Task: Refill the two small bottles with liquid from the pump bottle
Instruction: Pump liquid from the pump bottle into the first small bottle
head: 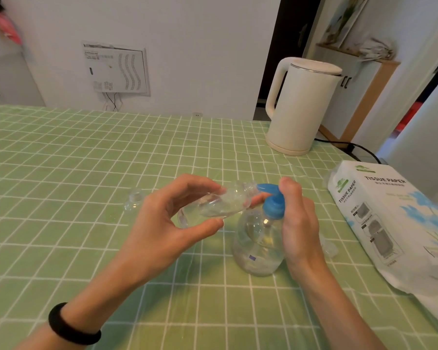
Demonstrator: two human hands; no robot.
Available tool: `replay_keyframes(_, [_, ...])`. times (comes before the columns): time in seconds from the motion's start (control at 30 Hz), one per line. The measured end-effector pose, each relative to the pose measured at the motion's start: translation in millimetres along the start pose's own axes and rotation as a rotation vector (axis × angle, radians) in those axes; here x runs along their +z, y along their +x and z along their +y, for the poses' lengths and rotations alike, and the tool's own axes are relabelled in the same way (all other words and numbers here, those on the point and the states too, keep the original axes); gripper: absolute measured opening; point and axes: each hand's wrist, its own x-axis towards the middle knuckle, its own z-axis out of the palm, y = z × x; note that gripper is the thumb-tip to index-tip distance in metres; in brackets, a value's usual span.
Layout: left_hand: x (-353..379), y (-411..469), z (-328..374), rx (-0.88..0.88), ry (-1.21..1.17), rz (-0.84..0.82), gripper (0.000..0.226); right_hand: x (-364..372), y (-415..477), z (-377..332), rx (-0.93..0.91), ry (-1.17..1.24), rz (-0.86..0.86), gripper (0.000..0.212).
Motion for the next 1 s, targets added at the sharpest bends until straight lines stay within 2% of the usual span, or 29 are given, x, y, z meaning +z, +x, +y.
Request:
replay_keyframes(0.2, [2.1,-1.6,-1.3,0.006,0.041,-0.012,0.045,2.9,-2.1,-1.4,-0.007,-0.017,0.030,0.082])
replay_keyframes(0.53, [-2.0,-1.5,-4.3,0.023,0.103,-0.008,0.047,3.1,-0.7,-1.1,-0.054,-0.027,0.045,0.066])
replay_keyframes(0.8, [-1.9,-2.1,-3.4,0.009,0.110,-0.002,0.046,4.9,-3.6,-2.8,-0.066,-0.013,0.055,0.075])
replay_keyframes(1.0, [-1.7,-1.5,-2.1,0.014,0.111,0.005,0.047,4.6,-3.1,-2.9,-0.046,-0.057,0.078,0.070])
